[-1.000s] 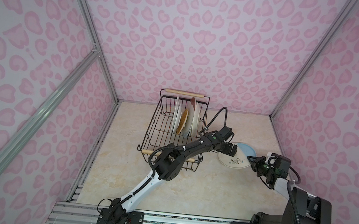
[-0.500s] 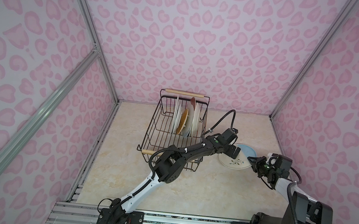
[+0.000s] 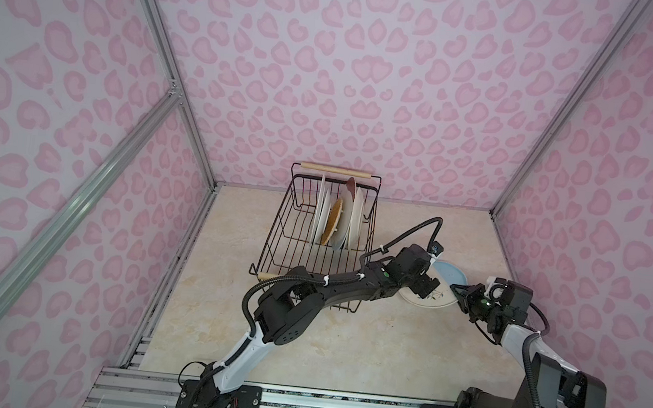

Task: Load the plates into the dish rack
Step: 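Lift the leaf plate off the table with the left gripper, then raise the leaf plate upright with the left gripper while the right releases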

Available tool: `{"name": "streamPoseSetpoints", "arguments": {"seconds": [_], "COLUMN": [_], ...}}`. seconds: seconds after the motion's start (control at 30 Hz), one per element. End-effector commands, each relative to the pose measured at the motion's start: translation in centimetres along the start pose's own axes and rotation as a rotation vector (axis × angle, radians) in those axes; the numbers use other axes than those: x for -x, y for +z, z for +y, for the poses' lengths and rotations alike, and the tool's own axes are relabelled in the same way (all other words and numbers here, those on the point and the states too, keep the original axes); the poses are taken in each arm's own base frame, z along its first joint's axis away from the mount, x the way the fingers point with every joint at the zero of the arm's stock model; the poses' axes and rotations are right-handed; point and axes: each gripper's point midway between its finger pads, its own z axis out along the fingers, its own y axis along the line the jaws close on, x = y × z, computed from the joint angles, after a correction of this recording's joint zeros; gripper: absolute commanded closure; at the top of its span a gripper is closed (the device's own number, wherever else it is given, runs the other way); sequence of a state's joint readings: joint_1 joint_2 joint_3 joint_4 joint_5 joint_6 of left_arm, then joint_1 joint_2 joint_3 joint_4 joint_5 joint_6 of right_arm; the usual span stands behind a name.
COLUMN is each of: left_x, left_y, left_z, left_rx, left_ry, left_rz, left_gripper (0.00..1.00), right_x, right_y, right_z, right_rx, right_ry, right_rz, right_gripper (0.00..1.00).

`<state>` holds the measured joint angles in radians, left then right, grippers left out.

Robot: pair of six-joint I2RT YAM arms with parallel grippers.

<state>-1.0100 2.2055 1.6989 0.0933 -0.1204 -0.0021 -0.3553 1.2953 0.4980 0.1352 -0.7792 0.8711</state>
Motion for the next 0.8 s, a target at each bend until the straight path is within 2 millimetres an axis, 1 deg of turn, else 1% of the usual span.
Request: {"name": "streamPoseSetpoints", "arguments": {"seconds": [0.0,0.23,0.37,0.4,0.43,0.5,0.6,0.7,0.77], "left_x": [19.6,19.4,18.3,16.6,15.7,14.0,11.2,9.6,9.0], "left_y": [-18.3,-21.6,-21.8,-21.1,-20.8,-20.9,-20.8,-21.6,-22.5], "left_z": [2.2,1.9,2.1,2.1,2.1,2.2,2.3,2.2,1.8], "left_rx": [0.018,0.001,0.023,0.024,0.026,0.030,0.037,0.033,0.018], "left_ry": [-0.003,0.052,0.075,0.083,0.090,0.099,0.126,0.170,0.208], "left_rz": [-0.571,-0.674,-0.664,-0.627,-0.608,-0.585,-0.542,-0.541,-0.557], "left_gripper": [0.03,0.03,0.03,0.03,0.03,0.03,0.03,0.03,0.03], "right_x": [0.5,0.4,0.3,0.4,0.5,0.8,1.1,1.1,1.3], "right_y": [-0.3,-0.7,-1.1,-1.4,-1.7,-2.3,-3.2,-4.3,-5.0], "right_z": [2.3,2.8,3.3,3.7,4.1,5.1,7.4,10.0,11.8], "right_rx": [0.082,0.091,0.094,0.097,0.098,0.094,0.099,0.099,0.112], "right_ry": [-0.048,-0.052,-0.059,-0.064,-0.070,-0.084,-0.104,-0.136,-0.149], "right_rz": [-0.001,-0.001,-0.006,-0.010,-0.016,-0.031,-0.052,-0.069,-0.088], "right_gripper": [1.00,1.00,1.00,1.00,1.00,1.00,1.00,1.00,1.00]}}
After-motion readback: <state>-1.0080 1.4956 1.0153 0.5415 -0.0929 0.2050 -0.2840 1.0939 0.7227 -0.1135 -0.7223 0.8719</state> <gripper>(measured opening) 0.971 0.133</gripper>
